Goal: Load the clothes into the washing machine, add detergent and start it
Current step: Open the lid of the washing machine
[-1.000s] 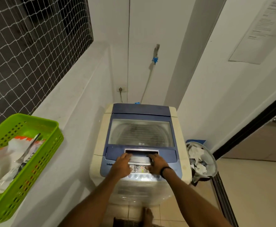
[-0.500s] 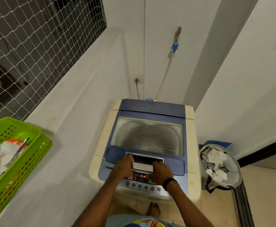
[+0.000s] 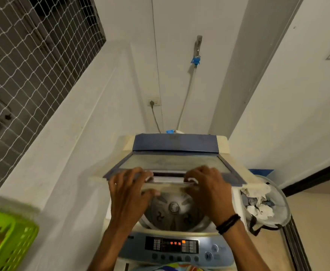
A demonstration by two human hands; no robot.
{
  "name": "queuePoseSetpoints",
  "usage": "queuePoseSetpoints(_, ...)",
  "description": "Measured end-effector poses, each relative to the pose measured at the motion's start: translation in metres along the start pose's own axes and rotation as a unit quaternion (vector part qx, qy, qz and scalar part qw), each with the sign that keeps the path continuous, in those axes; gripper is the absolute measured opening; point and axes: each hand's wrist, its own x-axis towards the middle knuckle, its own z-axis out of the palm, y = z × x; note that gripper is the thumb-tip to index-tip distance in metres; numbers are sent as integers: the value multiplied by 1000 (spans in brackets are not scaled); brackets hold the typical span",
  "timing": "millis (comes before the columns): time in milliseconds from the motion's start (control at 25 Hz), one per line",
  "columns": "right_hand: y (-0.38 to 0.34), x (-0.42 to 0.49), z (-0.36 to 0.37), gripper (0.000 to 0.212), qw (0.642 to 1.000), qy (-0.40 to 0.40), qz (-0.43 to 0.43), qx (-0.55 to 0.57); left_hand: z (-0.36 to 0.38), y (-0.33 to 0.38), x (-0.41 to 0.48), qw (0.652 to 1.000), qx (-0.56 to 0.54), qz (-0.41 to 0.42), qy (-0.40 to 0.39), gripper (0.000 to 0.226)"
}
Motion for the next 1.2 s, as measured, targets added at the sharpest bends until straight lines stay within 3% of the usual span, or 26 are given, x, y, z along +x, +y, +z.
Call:
queuePoseSetpoints(120,-3,65,-13,20,994,111,6,-5,2,1,62,997,-13,19,73,55)
queuePoseSetpoints(320,4,194,-4,31,970,234,41,48,33,-7,203,996,-27,24,80,53)
queuePoseSetpoints(440,9,244,2,47,971,213,98,50,53,-11,255,992,-41,32,113,49)
queuePoseSetpoints(520,14,257,-1,46,969,200,132,54,61,-8,265,988,-56,48,138,47)
queuePoseSetpoints(720,13,244,1,36,978,181,88,53,63,-10,260,980,-131,55,138,48)
queuePoseSetpoints(880,8,232,4,40,979,186,72,47,53,-6,249,982,-110,45,146,48)
queuePoseSetpoints(1040,10,207,6,45,984,158,35,77,49,-1,243,985,-121,6,121,51)
queuePoseSetpoints(1200,18,178,-6,40,979,156,54,121,50,18,225,983,-124,-58,120,57)
